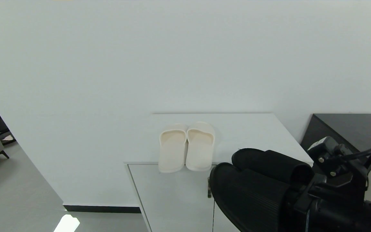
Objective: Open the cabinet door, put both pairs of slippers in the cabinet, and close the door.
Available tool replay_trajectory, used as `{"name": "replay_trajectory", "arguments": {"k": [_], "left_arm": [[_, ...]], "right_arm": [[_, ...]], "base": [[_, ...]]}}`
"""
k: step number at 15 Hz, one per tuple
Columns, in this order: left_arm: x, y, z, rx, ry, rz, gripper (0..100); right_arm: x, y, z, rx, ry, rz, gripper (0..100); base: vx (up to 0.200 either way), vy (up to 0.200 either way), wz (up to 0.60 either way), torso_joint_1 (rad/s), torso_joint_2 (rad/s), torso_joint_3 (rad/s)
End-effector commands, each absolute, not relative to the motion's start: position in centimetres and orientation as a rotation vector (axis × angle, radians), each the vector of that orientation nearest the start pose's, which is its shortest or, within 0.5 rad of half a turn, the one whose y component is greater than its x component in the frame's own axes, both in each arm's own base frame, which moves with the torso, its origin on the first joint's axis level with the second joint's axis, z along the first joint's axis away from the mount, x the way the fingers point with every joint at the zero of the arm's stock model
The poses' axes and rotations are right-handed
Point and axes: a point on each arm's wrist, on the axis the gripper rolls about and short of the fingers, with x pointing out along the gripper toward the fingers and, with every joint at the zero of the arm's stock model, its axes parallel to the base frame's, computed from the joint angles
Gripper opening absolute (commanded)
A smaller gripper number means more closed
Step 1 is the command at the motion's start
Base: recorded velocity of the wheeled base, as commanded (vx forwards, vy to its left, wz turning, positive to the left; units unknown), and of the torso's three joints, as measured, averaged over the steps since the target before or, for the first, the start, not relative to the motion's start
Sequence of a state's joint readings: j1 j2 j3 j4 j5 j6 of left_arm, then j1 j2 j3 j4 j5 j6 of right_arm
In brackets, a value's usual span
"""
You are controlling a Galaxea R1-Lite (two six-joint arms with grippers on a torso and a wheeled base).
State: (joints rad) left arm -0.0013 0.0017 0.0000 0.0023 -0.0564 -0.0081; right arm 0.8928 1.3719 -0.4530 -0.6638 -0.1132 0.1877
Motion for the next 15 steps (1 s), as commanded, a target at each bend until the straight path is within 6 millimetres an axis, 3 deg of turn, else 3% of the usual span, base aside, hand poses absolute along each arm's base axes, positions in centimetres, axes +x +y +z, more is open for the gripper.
{"name": "replay_trajectory", "arguments": {"k": [1, 5, 11, 15], "left_arm": [[-2.3, -0.1, 7.5, -0.014, 0.003, -0.061, 0], [-2.3, -0.1, 7.5, -0.018, 0.004, -0.063, 0], [-2.3, -0.1, 7.5, -0.011, 0.003, -0.061, 0], [-2.3, -0.1, 7.5, -0.012, 0.003, -0.061, 0]], "right_arm": [[13.2, 16.0, 17.3, 0.046, 0.31, 0.748, 0], [13.2, 16.0, 17.1, 0.043, 0.319, 0.75, 0], [12.3, 15.1, 17.3, 0.073, 0.324, 0.878, 0], [12.3, 14.5, 16.8, 0.079, 0.334, 0.894, 0]], "base": [[-0.2, 0.0, 0.0, 0.002, 0.01, 0.002], [-0.2, 0.0, 0.0, 0.006, 0.01, 0.002], [0.0, 0.0, 0.0, 0.0, 0.0, 0.0], [0.0, -0.2, 0.0, 0.0, 0.0, 0.001]]}}
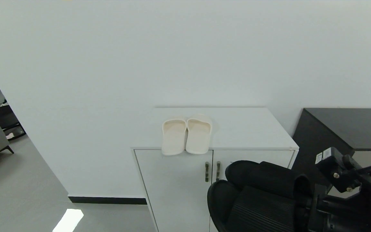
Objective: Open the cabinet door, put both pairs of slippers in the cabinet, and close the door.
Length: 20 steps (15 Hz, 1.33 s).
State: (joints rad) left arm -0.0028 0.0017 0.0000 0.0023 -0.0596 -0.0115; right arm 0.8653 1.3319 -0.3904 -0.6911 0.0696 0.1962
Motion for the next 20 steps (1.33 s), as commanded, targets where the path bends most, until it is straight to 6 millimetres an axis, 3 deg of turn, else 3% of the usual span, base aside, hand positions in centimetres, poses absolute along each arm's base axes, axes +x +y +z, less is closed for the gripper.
{"name": "replay_trajectory", "arguments": {"k": [1, 4, 10, 19, 20], "left_arm": [[-2.27, -0.13, 7.54, -0.012, 0.003, -0.061, 0], [-2.27, -0.13, 7.54, -0.012, 0.003, -0.061, 0], [-2.27, -0.13, 7.54, -0.012, 0.003, -0.061, 0], [-2.27, -0.13, 7.54, -0.008, 0.003, -0.061, 0], [-2.27, -0.13, 7.54, -0.009, 0.003, -0.063, 100]], "right_arm": [[12.29, 14.42, 16.68, 0.082, 0.333, 0.901, 0], [12.31, 14.14, 16.28, 0.076, 0.336, 0.912, 0], [12.31, 14.15, 16.14, 0.073, 0.342, 0.914, 0], [12.26, 14.09, 16.07, 0.071, 0.343, 0.914, 0], [12.26, 14.09, 16.07, 0.071, 0.343, 0.914, 0]], "base": [[0.0, -0.2, 0.0, 0.012, 0.0, -0.002], [0.0, -0.2, 0.0, 0.001, 0.0, 0.004], [0.0, 0.0, 0.0, 0.0, 0.0, 0.0], [0.0, 0.0, 0.0, -0.218, 0.49, 0.264], [0.0, 0.0, 0.0, -0.232, 0.53, 0.295]]}}
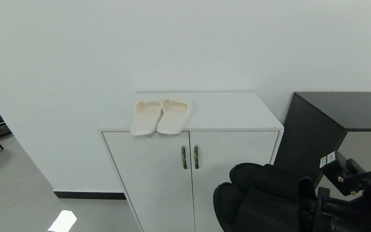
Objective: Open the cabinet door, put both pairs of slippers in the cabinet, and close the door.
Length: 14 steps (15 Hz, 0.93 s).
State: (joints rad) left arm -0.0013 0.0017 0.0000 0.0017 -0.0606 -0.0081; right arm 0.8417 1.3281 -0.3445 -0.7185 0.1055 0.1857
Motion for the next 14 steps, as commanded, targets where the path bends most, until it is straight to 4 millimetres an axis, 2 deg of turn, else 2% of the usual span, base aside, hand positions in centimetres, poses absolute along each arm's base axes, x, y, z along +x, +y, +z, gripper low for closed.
{"name": "replay_trajectory", "arguments": {"k": [1, 14], "left_arm": [[-2.27, -0.13, 7.54, -0.009, 0.003, -0.063, 100], [-2.27, -0.14, 7.52, 0.012, 0.004, -0.068, 100]], "right_arm": [[12.26, 14.09, 16.07, 0.071, 0.343, 0.914, 0], [12.16, 13.98, 15.86, 0.067, 0.35, 0.913, 0]], "base": [[0.0, 0.0, 0.0, -0.222, 0.52, 0.281], [0.0, 0.0, 0.0, -0.198, 0.49, 0.287]]}}
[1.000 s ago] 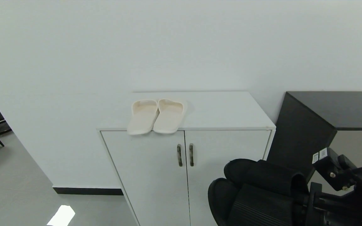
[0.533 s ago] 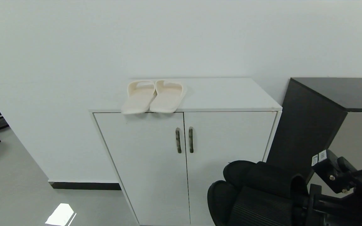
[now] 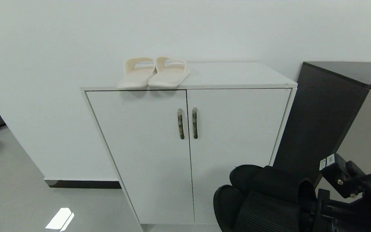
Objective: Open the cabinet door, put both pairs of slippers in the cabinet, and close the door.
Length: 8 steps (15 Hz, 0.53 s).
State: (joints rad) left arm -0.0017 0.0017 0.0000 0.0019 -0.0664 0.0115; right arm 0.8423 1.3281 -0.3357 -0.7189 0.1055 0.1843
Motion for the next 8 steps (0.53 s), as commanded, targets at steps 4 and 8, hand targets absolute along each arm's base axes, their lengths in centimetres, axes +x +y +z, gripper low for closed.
{"name": "replay_trajectory", "arguments": {"k": [4, 8], "left_arm": [[-2.2, -0.1, 7.5, 0.009, 0.01, -0.068, 100], [-1.2, -0.1, 9.1, 0.045, 0.097, -0.128, 100]], "right_arm": [[12.2, 14.0, 15.9, 0.067, 0.35, 0.913, 0], [12.1, 14.0, 15.9, 0.067, 0.346, 0.914, 0]], "base": [[0.0, 0.0, 0.0, -0.151, 0.45, 0.303], [0.0, 0.0, 0.0, -0.095, 0.36, 0.25]]}}
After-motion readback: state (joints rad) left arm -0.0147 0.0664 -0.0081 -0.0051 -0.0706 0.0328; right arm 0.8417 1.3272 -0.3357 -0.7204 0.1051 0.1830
